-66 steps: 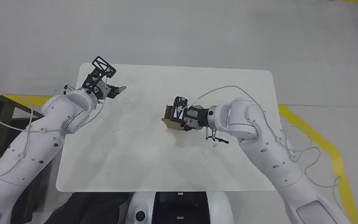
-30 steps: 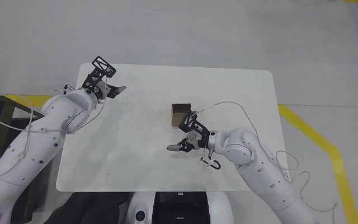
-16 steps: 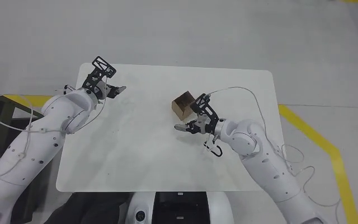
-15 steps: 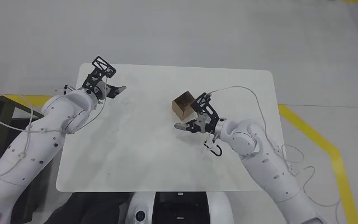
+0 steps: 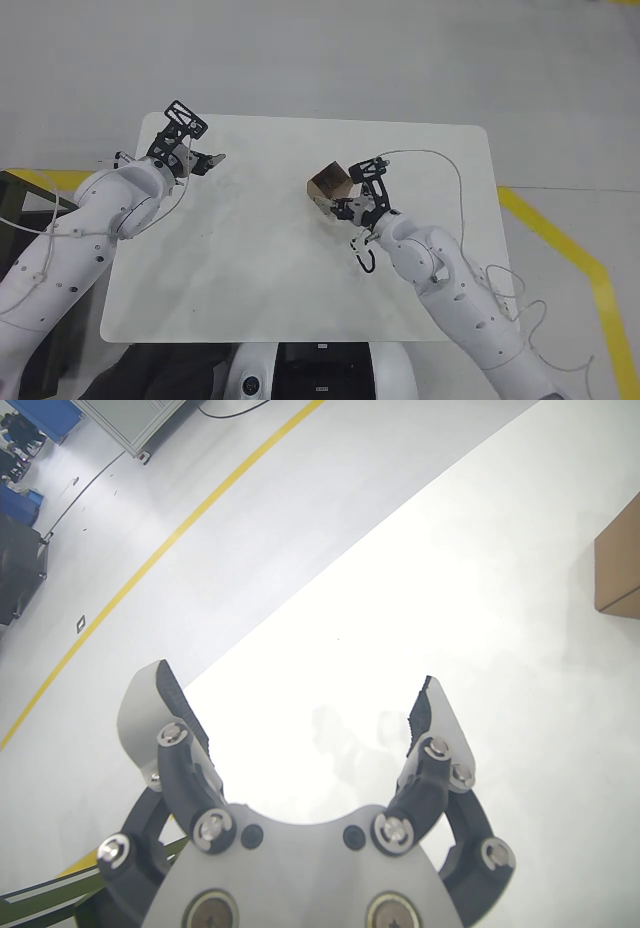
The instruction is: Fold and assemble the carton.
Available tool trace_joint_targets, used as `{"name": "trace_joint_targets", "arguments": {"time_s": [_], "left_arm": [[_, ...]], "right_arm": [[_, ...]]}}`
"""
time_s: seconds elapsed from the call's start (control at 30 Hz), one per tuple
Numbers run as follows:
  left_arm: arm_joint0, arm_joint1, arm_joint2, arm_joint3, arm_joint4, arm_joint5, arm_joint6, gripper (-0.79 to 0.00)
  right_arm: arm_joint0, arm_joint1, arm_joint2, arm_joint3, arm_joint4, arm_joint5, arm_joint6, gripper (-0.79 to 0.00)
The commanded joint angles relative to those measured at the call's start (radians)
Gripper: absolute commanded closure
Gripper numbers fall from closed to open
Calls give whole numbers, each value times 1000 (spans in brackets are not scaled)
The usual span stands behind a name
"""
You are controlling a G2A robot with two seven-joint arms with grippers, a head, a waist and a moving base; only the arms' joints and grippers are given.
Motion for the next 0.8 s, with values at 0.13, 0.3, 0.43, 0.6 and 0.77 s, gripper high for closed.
{"name": "trace_joint_targets", "arguments": {"time_s": [0.13, 0.3, 0.43, 0.6, 0.77], "left_arm": [[0, 0, 0, 0, 0, 0, 0, -785], [0, 0, 0, 0, 0, 0, 0, -785], [0, 0, 0, 0, 0, 0, 0, -785], [0, 0, 0, 0, 0, 0, 0, -785], [0, 0, 0, 0, 0, 0, 0, -785]], "right_arm": [[-57, 5, 17, -63, -73, 68, -24, -320], [-106, 12, 41, -110, -111, 83, -13, -256], [-139, 17, 61, -139, -135, 91, -15, -283], [-176, 21, 92, -173, -165, 126, -27, -296], [-175, 18, 96, -168, -173, 145, -30, -345]]}}
